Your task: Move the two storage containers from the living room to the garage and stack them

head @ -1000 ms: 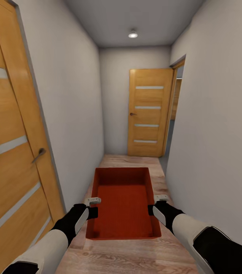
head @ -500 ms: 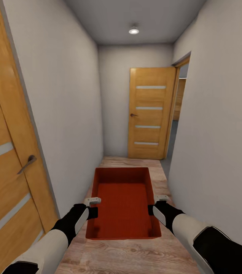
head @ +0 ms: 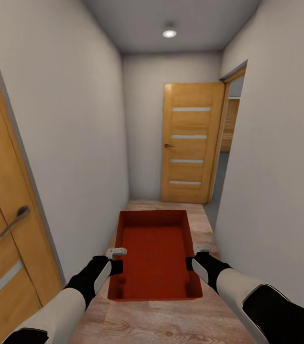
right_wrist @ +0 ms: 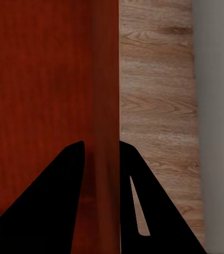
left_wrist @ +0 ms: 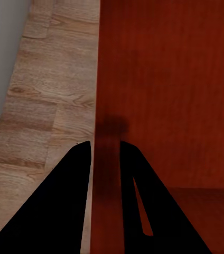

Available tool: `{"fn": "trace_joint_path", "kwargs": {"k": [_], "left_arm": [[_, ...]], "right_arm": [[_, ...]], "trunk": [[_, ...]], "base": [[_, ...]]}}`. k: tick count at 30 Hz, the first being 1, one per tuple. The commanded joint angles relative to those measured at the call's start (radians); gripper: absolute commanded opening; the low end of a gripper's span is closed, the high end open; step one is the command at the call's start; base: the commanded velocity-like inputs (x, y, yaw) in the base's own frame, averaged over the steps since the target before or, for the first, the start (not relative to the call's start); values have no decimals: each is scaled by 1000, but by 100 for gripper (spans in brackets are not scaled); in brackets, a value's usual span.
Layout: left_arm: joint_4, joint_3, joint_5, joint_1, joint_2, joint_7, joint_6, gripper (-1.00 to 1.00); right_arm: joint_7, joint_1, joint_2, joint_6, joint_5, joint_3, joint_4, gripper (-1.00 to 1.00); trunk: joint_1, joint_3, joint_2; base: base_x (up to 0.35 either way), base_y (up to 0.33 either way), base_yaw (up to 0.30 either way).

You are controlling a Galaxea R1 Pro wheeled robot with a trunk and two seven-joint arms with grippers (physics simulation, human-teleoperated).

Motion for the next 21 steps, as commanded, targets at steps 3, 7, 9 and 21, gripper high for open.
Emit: {"fn": "trace_joint_path", "kwargs": {"k": [3,7,9,21], "left_arm": [[8,-14,-12,0,2,15,8,-100],[8,-14,-12,0,2,15,8,-100],[8,-14,-12,0,2,15,8,-100],[8,-14,-12,0,2,15,8,-100]], "right_arm": [[-9,-2,-1,6,22,22,-5,-100],[-9,-2,-1,6,22,22,-5,-100],[-9,-2,-1,6,22,22,-5,-100],[-9,-2,-1,6,22,22,-5,-100]], "trunk": [[1,-2,-2],[1,-2,-2],[1,-2,-2],[1,-2,-2]], "base": [[322,0,0],[322,0,0],[322,0,0],[322,0,-71]]}}
